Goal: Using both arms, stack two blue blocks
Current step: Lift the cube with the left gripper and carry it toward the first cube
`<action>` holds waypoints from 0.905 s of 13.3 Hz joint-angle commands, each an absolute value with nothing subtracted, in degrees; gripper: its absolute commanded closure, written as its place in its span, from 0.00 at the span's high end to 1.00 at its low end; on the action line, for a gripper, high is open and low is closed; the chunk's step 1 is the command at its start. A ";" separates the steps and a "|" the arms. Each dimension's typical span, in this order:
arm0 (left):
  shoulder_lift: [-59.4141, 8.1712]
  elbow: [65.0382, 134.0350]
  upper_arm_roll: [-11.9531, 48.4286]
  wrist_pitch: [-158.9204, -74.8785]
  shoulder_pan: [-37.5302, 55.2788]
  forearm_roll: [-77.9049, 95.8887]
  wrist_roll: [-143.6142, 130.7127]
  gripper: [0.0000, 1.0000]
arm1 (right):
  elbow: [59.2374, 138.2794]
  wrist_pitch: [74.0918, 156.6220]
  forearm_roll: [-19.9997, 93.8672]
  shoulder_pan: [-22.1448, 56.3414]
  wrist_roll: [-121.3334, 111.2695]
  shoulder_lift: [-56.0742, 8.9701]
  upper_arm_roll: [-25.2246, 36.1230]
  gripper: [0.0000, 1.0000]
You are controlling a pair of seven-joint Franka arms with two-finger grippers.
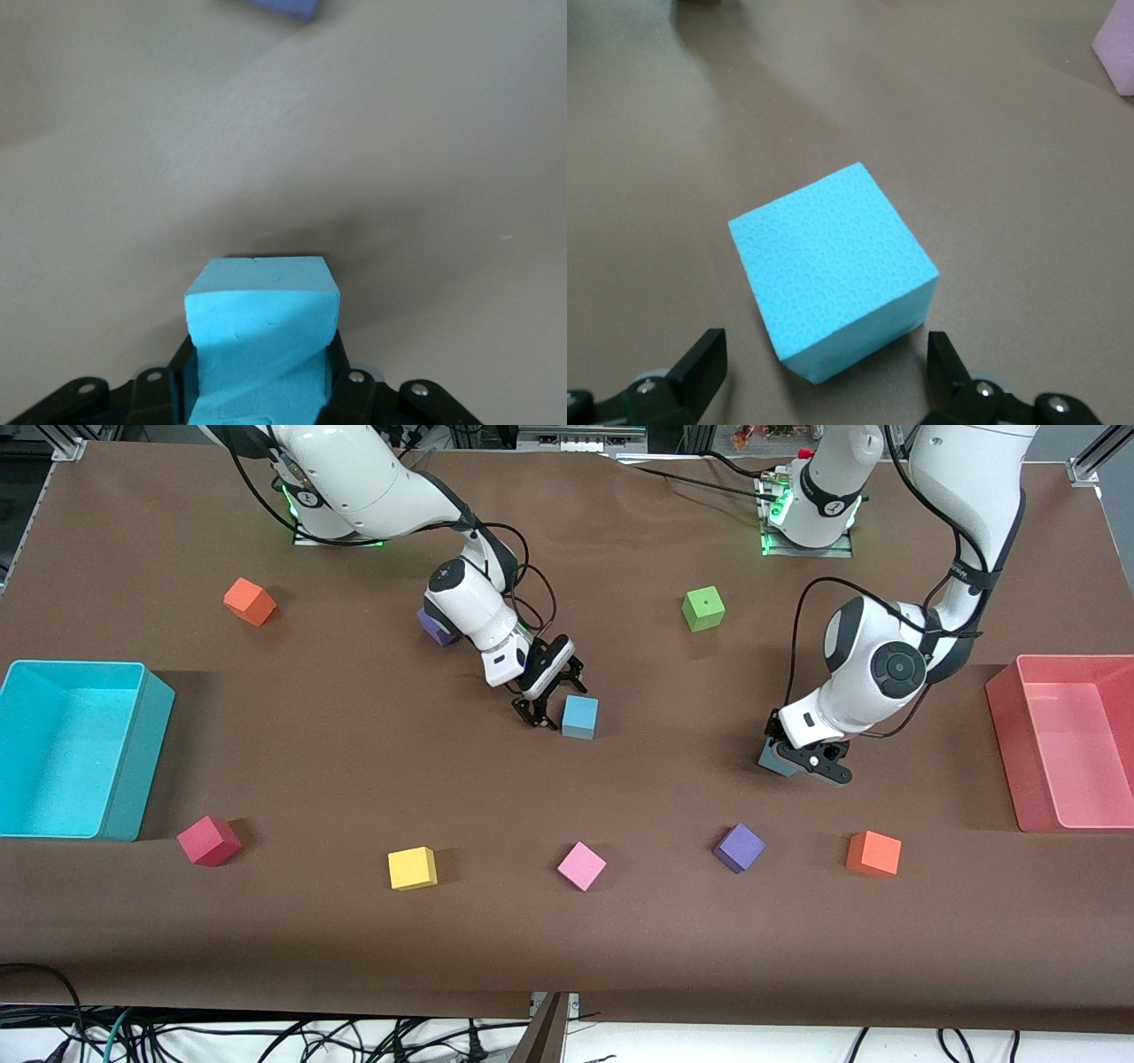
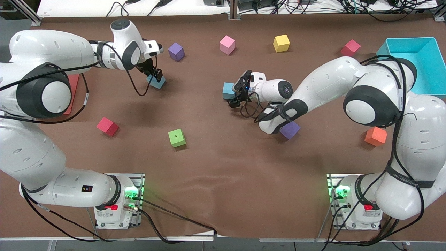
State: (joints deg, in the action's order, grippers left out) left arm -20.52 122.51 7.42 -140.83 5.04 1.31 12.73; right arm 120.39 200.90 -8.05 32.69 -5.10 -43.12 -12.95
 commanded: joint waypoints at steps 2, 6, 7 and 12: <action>-17.93 117.43 11.41 -132.02 5.19 2.46 7.93 0.16 | 120.76 201.88 -8.09 32.78 -7.55 -43.68 -12.75 1.00; -17.58 113.74 16.43 -128.58 5.27 2.46 -2.00 0.16 | 120.76 201.88 -8.09 32.70 -8.79 -43.59 -12.74 1.00; -17.93 112.60 17.39 -128.50 5.27 2.46 -3.24 0.16 | 120.76 201.88 -8.09 32.70 -9.75 -43.59 -12.74 1.00; -21.08 107.68 23.54 -128.50 5.62 2.46 -15.35 0.13 | 120.67 201.88 -8.17 32.34 -12.65 -43.68 -12.57 1.00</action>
State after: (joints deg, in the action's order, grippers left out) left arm -18.51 111.39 21.47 -129.94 5.35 1.34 -10.85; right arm 120.75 200.90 -8.05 32.57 -10.64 -43.26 -12.44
